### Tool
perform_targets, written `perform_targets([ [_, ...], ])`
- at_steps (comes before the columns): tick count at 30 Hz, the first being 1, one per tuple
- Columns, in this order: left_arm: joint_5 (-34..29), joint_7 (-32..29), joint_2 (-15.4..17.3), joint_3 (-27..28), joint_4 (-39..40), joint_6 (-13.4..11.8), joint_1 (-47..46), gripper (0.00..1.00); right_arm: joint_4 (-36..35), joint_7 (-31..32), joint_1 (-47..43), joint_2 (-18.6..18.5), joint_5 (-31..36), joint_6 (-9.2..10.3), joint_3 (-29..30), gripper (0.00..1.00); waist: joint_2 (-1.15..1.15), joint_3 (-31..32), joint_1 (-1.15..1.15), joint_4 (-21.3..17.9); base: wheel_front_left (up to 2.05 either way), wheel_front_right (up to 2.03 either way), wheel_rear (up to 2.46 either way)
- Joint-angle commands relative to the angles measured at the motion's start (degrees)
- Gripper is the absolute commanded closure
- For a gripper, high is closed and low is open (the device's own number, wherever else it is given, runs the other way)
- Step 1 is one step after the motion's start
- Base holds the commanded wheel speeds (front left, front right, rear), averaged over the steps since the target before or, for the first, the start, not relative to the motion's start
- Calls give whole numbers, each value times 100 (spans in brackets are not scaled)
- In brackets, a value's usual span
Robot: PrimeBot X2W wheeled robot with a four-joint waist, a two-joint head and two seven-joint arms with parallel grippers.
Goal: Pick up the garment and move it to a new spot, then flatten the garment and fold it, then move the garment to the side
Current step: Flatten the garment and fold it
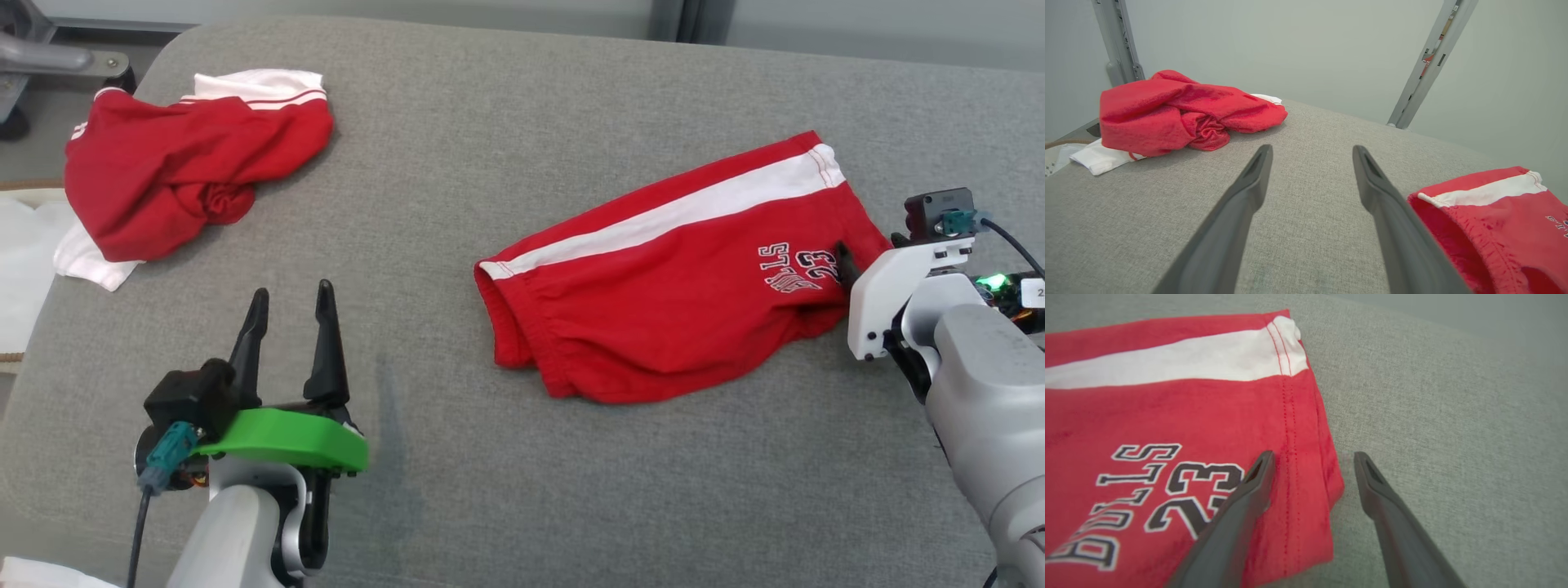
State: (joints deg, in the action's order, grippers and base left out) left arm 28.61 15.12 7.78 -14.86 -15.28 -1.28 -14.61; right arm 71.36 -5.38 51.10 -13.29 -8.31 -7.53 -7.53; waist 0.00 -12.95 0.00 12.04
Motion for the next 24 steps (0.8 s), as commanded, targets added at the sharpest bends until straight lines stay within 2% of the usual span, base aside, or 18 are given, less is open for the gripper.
perform_targets([
  [1,0,4,-39,97,49,-16,94,0,42,108,-80,15,-93,8,-42,0,0,-63,0,62,0,0,0],
  [3,-38,3,-76,188,92,22,130,0,70,241,-89,45,-187,8,-102,0,0,-85,0,81,0,0,0],
  [4,-54,3,-92,225,104,31,138,0,80,289,-92,67,-237,8,-122,47,0,-93,0,86,0,0,0],
  [7,-124,4,-125,327,115,87,154,0,57,330,-79,130,-380,5,-194,91,0,-92,0,72,0,0,0],
  [8,-139,4,-141,352,118,115,155,0,3,239,-63,134,-414,5,-218,100,0,-84,0,55,0,0,0],
  [16,-318,3,-229,587,48,284,235,0,-314,-510,53,22,-645,8,-247,100,0,123,0,-290,0,0,0],
  [24,-463,3,-270,734,-62,437,403,0,-726,-852,-521,-59,-996,8,-335,100,0,420,0,-925,0,0,0],
])
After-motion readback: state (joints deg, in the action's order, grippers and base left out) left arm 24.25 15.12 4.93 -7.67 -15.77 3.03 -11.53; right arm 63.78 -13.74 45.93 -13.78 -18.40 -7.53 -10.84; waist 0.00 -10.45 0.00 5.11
